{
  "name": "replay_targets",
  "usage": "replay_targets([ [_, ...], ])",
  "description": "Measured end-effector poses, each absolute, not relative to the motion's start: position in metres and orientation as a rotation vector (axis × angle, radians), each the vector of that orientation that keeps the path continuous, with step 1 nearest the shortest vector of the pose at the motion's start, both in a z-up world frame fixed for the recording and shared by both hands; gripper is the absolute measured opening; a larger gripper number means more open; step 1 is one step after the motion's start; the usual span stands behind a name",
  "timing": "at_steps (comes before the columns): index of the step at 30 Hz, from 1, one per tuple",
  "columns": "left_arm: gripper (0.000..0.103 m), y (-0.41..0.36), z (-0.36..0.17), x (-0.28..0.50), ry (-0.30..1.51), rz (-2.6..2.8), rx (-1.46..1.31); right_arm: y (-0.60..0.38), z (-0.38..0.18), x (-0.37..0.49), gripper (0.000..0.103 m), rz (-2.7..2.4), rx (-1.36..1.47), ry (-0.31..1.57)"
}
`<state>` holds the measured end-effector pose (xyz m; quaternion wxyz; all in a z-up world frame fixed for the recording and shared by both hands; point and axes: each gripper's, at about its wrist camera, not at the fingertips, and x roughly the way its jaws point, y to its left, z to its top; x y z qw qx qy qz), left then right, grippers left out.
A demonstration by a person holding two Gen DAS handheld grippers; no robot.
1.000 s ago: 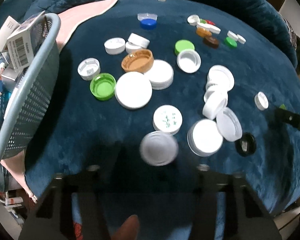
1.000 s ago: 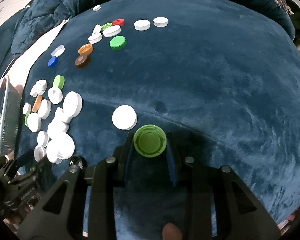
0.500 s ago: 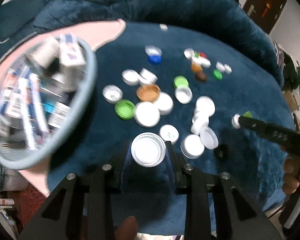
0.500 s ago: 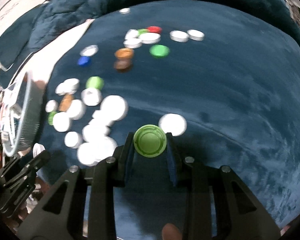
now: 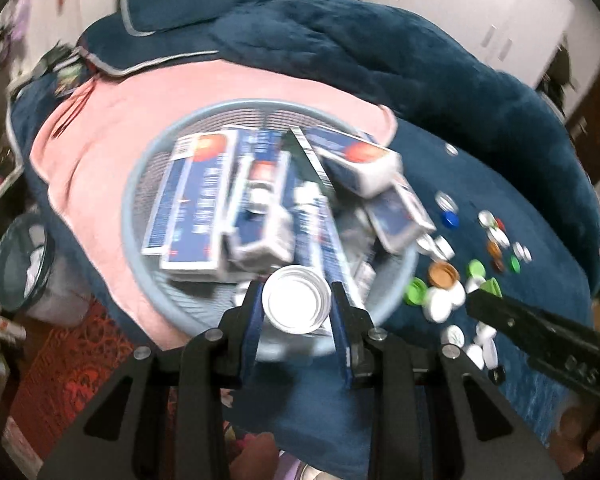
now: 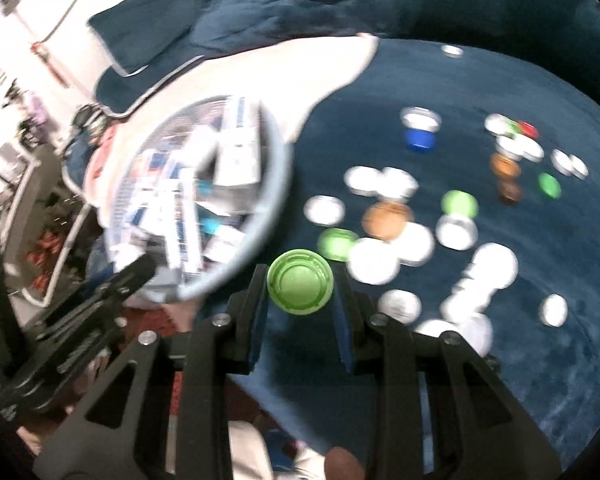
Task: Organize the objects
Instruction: 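Carry both caps over the grey basket and open both tools to drop them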
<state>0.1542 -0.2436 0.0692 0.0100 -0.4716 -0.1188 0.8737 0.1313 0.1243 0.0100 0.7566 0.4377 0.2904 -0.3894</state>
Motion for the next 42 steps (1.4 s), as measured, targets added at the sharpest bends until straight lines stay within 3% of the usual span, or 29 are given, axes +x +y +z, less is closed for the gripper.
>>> replay_targets([
  [7, 0.033, -0.265, 0.051, 0.140, -0.474, 2.686, -1.529, 0.120, 0.024, 0.182, 0.031, -0.760, 0.952, 0.619],
  [8, 0.036, -0.268, 0.052, 0.140, -0.488, 2.677, -1.527, 0.120, 0.025, 0.187, 0.031, -0.754, 0.950, 0.620],
  [9, 0.050, -0.271, 0.056, 0.144, -0.501, 2.670, -1.513, 0.120, 0.026, 0.190, 0.031, -0.748, 0.950, 0.621],
  [11, 0.066, -0.277, 0.063, 0.149, -0.505, 2.687, -1.488, 0.121, 0.026, 0.198, 0.031, -0.731, 0.959, 0.619],
  [14, 0.076, -0.293, 0.076, 0.162, -0.476, 2.790, -1.477, 0.120, 0.027, 0.208, 0.031, -0.709, 0.972, 0.616],
  [28, 0.081, -0.361, 0.068, 0.180, -0.662, 2.945, -1.600, 0.118, 0.028, 0.261, 0.033, -0.586, 1.002, 0.645],
  [31, 0.081, -0.364, 0.065, 0.179, -0.683, 2.935, -1.611, 0.115, 0.028, 0.258, 0.048, -0.599, 1.014, 0.636],
  [33, 0.082, -0.363, 0.064, 0.177, -0.672, 2.929, -1.615, 0.114, 0.028, 0.254, 0.069, -0.596, 1.026, 0.625],
  [37, 0.089, -0.359, 0.062, 0.175, -0.655, 2.911, -1.626, 0.114, 0.029, 0.249, 0.075, -0.614, 1.021, 0.626],
  [42, 0.090, -0.351, 0.062, 0.172, -0.629, 2.907, -1.638, 0.115, 0.026, 0.235, 0.099, -0.661, 1.003, 0.656],
])
